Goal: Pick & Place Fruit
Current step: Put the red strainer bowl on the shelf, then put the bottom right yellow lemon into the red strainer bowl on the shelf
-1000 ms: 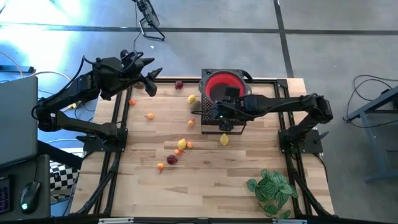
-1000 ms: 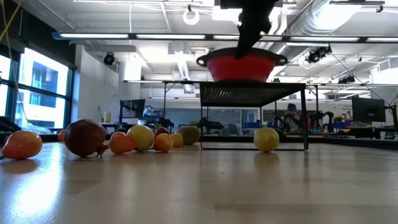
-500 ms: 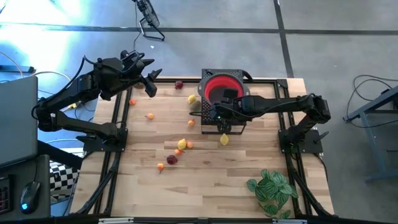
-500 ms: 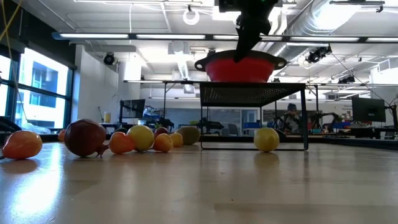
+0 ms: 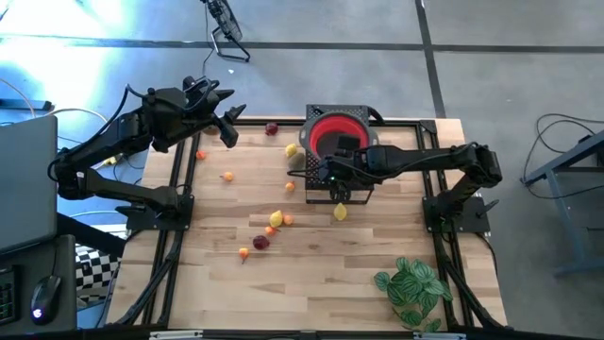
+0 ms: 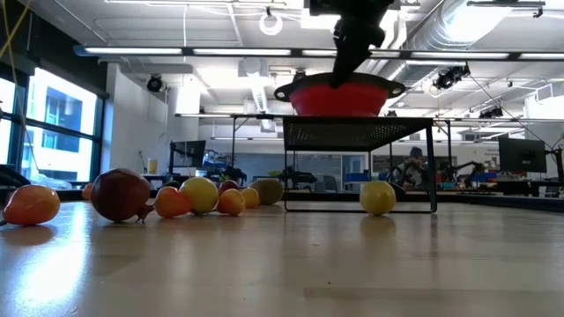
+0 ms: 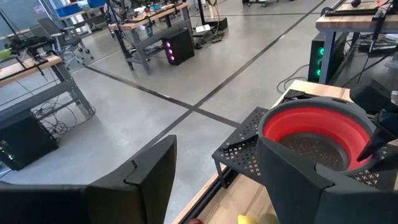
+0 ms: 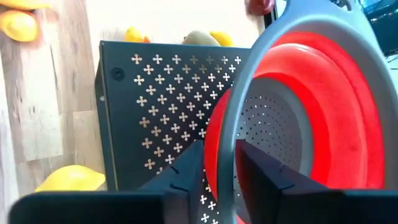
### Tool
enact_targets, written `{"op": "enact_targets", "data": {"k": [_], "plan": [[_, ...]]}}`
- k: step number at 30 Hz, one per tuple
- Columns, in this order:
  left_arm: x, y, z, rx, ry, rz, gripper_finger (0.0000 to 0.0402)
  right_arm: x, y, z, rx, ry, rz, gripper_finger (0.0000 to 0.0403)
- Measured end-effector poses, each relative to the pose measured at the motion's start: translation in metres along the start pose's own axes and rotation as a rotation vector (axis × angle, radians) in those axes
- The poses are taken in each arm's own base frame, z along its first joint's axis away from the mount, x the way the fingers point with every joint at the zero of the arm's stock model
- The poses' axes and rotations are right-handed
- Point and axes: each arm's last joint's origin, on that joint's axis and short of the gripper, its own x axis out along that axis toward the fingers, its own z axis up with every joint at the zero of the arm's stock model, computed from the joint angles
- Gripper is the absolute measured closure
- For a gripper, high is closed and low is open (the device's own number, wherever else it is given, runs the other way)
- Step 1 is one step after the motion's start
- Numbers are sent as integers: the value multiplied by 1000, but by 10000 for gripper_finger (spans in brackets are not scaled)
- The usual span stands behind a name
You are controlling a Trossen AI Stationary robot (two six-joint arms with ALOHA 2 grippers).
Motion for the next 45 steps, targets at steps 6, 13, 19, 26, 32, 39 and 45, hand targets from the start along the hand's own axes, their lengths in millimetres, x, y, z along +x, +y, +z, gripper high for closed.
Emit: {"op": "enact_targets", "data": {"k": [6,13,19,26,32,39,45], "plan": [[0,0,0,-1,0,0,185,-5,7,5,-62,-47,1,271],[0,0,0,-1,0,1,185,-24,8,12,-92,-82,-75,233],[0,0,0,2,0,1,185,-50,5,20,-90,-115,-86,218],[0,0,-2,12,17,0,185,-84,12,26,10,-194,-43,247],[0,0,-2,-11,19,0,185,-101,25,22,-2,-227,7,321],[0,0,-5,4,42,-1,186,-103,29,20,33,-212,45,394],[0,0,-8,24,78,-5,227,-103,30,20,131,-213,49,399]]}}
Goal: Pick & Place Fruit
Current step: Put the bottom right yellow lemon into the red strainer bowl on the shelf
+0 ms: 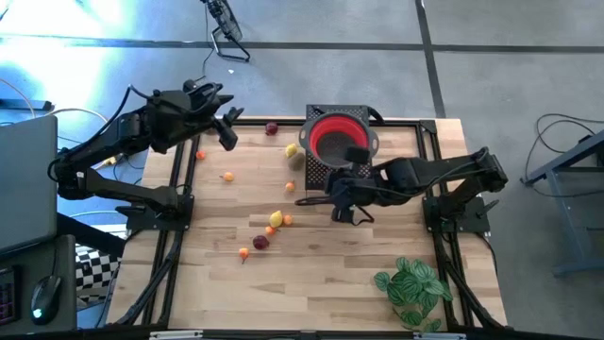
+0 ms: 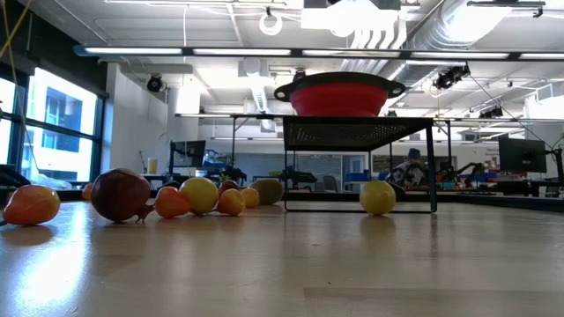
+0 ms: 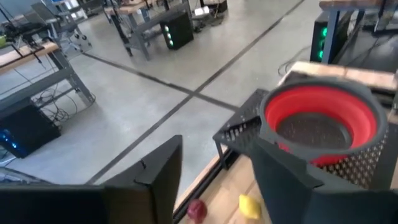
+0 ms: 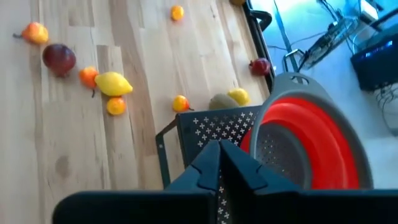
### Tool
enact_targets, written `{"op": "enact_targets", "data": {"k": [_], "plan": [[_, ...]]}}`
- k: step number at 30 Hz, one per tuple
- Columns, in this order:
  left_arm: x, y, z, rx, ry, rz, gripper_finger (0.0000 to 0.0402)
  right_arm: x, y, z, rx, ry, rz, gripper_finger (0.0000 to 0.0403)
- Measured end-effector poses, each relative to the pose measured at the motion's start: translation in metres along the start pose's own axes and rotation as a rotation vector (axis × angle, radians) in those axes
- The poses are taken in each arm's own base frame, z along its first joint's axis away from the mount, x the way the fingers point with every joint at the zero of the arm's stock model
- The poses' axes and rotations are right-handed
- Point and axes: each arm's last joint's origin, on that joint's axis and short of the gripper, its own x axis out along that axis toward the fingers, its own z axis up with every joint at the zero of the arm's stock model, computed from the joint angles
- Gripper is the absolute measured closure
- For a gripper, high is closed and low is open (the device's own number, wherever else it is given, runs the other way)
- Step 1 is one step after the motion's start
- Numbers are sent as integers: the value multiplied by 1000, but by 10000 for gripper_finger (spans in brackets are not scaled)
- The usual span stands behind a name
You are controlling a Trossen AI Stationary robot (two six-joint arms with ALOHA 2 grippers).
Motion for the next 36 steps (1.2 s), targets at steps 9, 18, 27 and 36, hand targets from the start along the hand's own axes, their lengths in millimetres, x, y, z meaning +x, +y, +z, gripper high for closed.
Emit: {"op": "enact_targets", "data": {"k": [9,18,27,36], "plan": [[-3,-14,-37,23,78,-98,364,-12,17,-5,82,-3,32,400],[-23,-25,-87,-18,-68,-242,386,-26,33,-20,137,54,22,401],[-37,-33,-128,2,-104,-383,385,-40,52,-30,284,8,-18,401],[-26,-67,-168,-81,-72,-456,385,-22,104,-70,417,-147,-96,401]]}}
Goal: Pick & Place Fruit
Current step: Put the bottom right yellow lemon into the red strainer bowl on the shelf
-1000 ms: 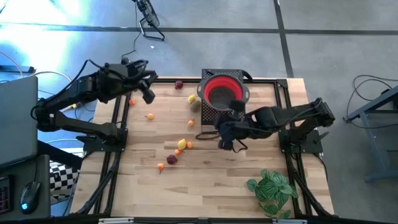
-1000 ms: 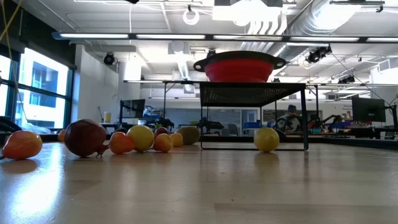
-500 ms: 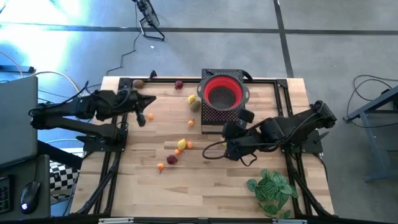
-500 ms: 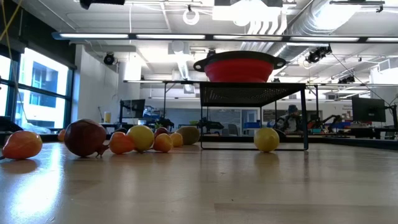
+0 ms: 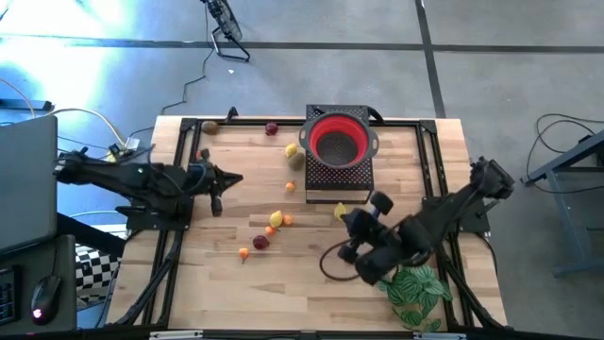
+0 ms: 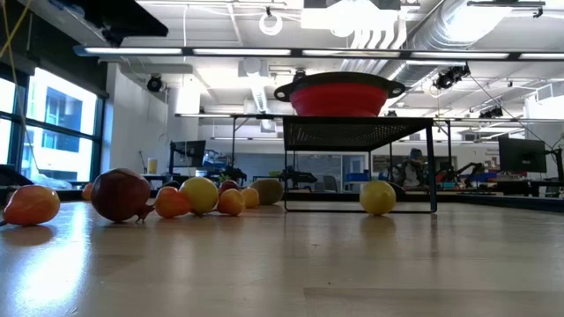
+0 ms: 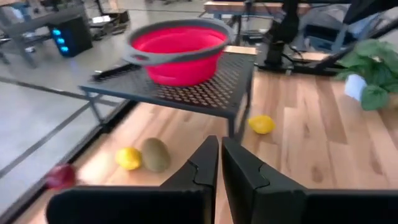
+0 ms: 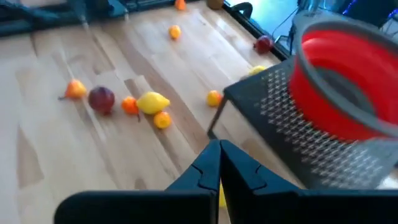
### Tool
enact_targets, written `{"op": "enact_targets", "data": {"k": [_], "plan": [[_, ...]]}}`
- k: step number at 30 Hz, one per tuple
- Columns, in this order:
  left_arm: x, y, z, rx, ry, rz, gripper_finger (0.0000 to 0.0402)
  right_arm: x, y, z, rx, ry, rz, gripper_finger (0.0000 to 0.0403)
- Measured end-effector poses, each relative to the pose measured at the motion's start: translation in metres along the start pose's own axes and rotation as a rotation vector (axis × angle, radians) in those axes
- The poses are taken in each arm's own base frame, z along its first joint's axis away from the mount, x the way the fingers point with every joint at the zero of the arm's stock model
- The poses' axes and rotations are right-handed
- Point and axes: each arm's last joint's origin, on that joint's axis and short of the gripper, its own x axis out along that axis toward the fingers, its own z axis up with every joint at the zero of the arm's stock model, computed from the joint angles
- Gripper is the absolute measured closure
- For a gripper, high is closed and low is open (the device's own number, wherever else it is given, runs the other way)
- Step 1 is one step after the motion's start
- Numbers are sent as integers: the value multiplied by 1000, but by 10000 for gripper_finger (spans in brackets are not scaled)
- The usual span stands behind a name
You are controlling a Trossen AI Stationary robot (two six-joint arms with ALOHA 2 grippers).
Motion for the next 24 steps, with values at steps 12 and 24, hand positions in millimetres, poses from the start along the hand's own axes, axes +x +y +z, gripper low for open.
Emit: {"op": "enact_targets", "data": {"k": [12,24], "plan": [[14,-25,-30,-3,-9,-107,385,31,12,-41,38,-157,-40,401],[13,-29,-24,-40,-65,-136,385,43,15,-31,-59,-53,78,401]]}}
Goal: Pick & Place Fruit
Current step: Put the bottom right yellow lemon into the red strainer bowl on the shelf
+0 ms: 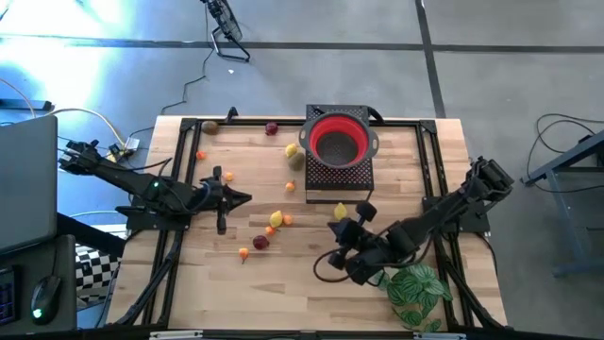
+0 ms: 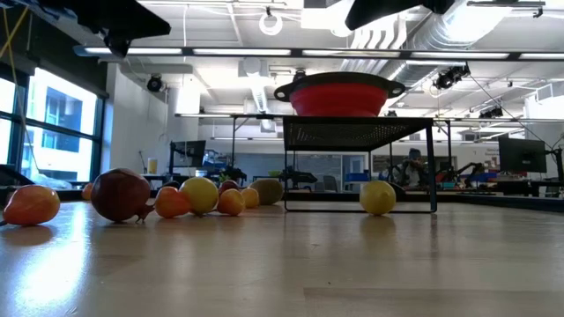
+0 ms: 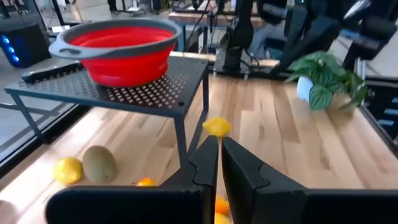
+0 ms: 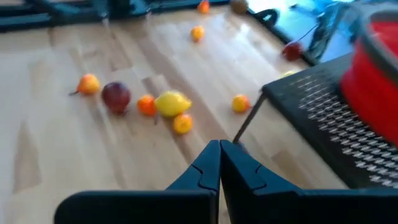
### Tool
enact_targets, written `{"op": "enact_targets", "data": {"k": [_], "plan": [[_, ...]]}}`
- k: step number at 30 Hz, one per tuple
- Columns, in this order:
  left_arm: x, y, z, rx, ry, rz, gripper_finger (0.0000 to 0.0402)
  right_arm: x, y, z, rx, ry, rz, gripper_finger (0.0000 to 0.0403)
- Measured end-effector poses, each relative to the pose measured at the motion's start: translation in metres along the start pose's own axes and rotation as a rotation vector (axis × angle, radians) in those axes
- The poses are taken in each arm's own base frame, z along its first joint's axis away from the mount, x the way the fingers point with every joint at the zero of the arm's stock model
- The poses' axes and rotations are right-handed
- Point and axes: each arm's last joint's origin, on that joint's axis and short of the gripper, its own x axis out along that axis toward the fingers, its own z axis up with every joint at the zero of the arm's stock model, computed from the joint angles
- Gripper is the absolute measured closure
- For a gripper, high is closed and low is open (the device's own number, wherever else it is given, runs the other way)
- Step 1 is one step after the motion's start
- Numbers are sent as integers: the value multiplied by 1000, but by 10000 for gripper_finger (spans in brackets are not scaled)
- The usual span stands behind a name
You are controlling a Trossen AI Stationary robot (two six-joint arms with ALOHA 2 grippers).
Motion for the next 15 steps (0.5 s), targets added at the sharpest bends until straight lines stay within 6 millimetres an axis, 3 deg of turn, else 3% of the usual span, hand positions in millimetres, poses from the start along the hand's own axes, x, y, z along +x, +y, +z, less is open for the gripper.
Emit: {"op": "enact_targets", "data": {"k": [15], "plan": [[0,0,1,1,-5,1,385,0,0,-2,19,47,27,401]]}}
